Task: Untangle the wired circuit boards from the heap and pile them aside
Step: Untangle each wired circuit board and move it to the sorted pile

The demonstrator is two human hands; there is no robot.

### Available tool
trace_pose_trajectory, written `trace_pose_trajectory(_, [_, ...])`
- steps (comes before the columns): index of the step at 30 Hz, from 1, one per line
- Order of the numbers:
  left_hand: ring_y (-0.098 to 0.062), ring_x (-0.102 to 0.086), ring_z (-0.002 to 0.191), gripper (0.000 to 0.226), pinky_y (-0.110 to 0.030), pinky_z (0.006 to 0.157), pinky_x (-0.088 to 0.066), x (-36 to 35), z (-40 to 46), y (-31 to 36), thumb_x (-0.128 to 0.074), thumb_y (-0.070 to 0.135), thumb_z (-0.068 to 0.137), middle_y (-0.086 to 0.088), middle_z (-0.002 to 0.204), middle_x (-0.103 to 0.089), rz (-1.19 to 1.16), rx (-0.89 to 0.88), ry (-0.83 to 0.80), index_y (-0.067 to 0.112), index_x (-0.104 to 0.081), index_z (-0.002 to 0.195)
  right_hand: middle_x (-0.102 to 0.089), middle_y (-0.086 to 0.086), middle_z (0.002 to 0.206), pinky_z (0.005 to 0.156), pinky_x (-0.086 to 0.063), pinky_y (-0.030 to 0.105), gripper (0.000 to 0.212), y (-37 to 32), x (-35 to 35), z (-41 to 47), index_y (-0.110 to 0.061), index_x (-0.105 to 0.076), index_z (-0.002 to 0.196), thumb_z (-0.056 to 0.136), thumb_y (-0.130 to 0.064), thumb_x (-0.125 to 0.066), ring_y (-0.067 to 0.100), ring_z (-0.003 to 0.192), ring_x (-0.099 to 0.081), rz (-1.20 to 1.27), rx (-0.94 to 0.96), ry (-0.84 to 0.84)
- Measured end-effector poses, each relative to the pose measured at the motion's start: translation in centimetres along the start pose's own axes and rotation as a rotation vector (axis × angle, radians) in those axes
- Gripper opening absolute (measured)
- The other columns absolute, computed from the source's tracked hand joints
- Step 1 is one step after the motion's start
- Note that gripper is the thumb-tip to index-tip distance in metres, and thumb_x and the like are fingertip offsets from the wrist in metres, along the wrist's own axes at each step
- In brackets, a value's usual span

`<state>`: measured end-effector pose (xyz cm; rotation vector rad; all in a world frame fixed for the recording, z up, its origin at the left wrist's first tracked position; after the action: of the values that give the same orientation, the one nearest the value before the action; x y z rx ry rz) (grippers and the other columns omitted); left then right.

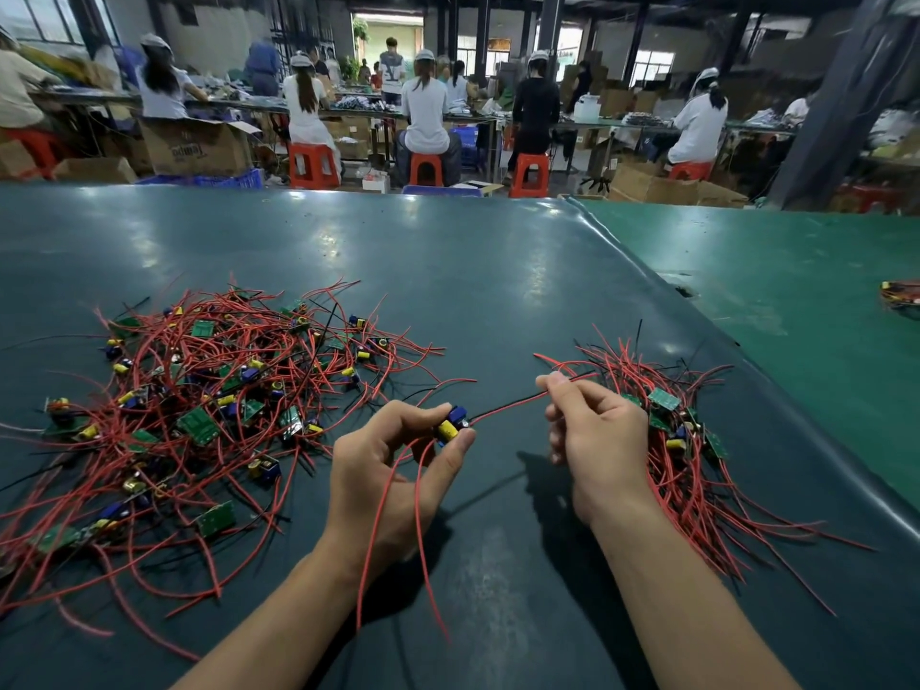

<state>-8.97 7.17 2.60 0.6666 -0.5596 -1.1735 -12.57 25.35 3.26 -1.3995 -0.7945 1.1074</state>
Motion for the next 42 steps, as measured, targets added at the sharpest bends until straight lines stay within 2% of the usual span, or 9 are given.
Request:
trace_pose_trajectory(5, [-0.018, -0.069, 0.067, 0.020, -0.022, 0.065, -0.055, 0.2, 0.1, 0.2, -0.080, 0.017, 0.077, 0.010, 0.086, -0.074, -0.027, -0.015, 0.075, 0.019, -0.068, 0.093, -0.048, -0.010, 0.047, 0.035, -0.028, 0.018, 0.026, 0.1, 0.7, 0.3, -0.011, -0.068, 0.071, 0.096, -0.016, -0.060, 0.007, 0.034, -0.035, 0.061, 0.089, 0.142])
trace_pose_trajectory(10, [-0.012, -0.066, 0.070, 0.023, -0.023, 0.068, -0.054, 1.6, 0.8, 0.1, -0.077, 0.020, 0.077, 0.011, 0.083, -0.068, 0.035, 0.029, 0.333, 0.026, -0.059, 0.090, -0.052, -0.009, 0.052, 0.055, -0.034, 0.033, 0.027, -0.6, 1.6, 0.5, -0.022, -0.070, 0.073, 0.097, -0.023, -0.058, 0.015, 0.052, -0.043, -0.045, 0.251, 0.235])
trace_pose_trajectory(14, [-0.013, -0.061, 0.073, 0.027, -0.028, 0.071, -0.052, 2.1, 1.0, 0.0, -0.075, 0.013, 0.076, 0.019, 0.087, -0.060, 0.112, -0.034, 0.320, 0.018, -0.055, 0.093, -0.060, -0.004, 0.064, 0.048, -0.044, 0.032, 0.017, -0.4, -1.5, -2.0, -0.034, -0.070, 0.090, 0.092, -0.019, -0.065, 0.017, 0.050, -0.052, -0.273, 0.468, -0.107])
trace_pose_trajectory(18, [-0.014, -0.058, 0.070, 0.028, -0.023, 0.066, -0.050, 1.7, 0.8, 0.0, -0.074, 0.008, 0.075, 0.012, 0.086, -0.060, 0.177, -0.091, 0.216, 0.014, -0.056, 0.096, -0.058, -0.009, 0.080, 0.056, -0.035, 0.008, 0.046, 0.7, -3.6, -3.9, -0.026, -0.060, 0.131, 0.087, -0.014, -0.069, 0.002, 0.051, -0.041, -0.388, 0.652, -0.453])
trace_pose_trajectory(21, [-0.008, -0.056, 0.067, 0.032, -0.020, 0.064, -0.049, 1.3, 0.8, 0.1, -0.072, 0.008, 0.070, 0.009, 0.079, -0.061, 0.193, -0.056, 0.095, 0.021, -0.059, 0.097, -0.060, -0.003, 0.090, 0.065, -0.038, 0.008, 0.054, 1.1, -4.0, -4.1, -0.018, -0.056, 0.137, 0.087, -0.003, -0.067, -0.001, 0.062, -0.045, -0.468, 0.732, -0.555])
trace_pose_trajectory(24, [-0.009, -0.055, 0.065, 0.032, -0.022, 0.063, -0.049, 1.0, 0.9, 0.1, -0.069, 0.010, 0.071, 0.007, 0.070, -0.059, 0.232, -0.033, 0.034, 0.029, -0.060, 0.095, -0.061, 0.001, 0.094, 0.068, -0.044, 0.017, 0.055, 1.2, -4.0, -4.1, -0.019, -0.055, 0.138, 0.087, -0.001, -0.064, 0.005, 0.074, -0.052, -0.502, 0.772, -0.573])
trace_pose_trajectory(30, [-0.010, -0.058, 0.070, 0.030, -0.020, 0.069, -0.050, 0.9, 1.0, 0.3, -0.069, 0.004, 0.076, 0.001, 0.079, -0.064, 0.301, -0.063, -0.059, 0.013, -0.071, 0.105, -0.060, 0.000, 0.101, 0.062, -0.054, 0.042, 0.051, 1.0, -3.6, -4.2, -0.023, -0.055, 0.138, 0.089, -0.009, -0.062, 0.023, 0.073, -0.059, -0.605, 0.885, -0.543])
trace_pose_trajectory(37, [-0.014, -0.059, 0.071, 0.048, -0.021, 0.070, -0.050, 0.9, 1.0, 0.2, -0.073, -0.018, 0.070, -0.001, 0.081, -0.061, 0.373, -0.108, -0.136, 0.005, -0.071, 0.112, -0.063, 0.004, 0.101, 0.069, -0.055, 0.035, 0.031, 0.2, -3.6, -4.3, -0.009, -0.071, 0.113, 0.083, 0.000, -0.069, 0.018, 0.084, -0.064, -0.545, 0.917, -0.461])
trace_pose_trajectory(42, [-0.009, -0.060, 0.082, 0.044, -0.020, 0.075, -0.048, 0.2, 0.6, 0.6, -0.067, 0.001, 0.074, 0.002, 0.089, -0.061, 0.295, -0.119, -0.254, 0.010, -0.068, 0.117, -0.062, 0.000, 0.088, 0.073, -0.051, 0.023, 0.008, -0.4, -3.5, -3.9, -0.010, -0.072, 0.092, 0.084, -0.008, -0.072, 0.012, 0.080, -0.061, -0.393, 0.794, -0.421])
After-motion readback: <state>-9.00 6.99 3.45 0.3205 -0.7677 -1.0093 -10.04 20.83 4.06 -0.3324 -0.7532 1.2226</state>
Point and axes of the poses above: each hand's wrist, its own z-axis towards the middle knuckle, its own x-axis out of the back of the hand, y = z × x, the point moved 3 cm from there along z, towards the middle knuckle
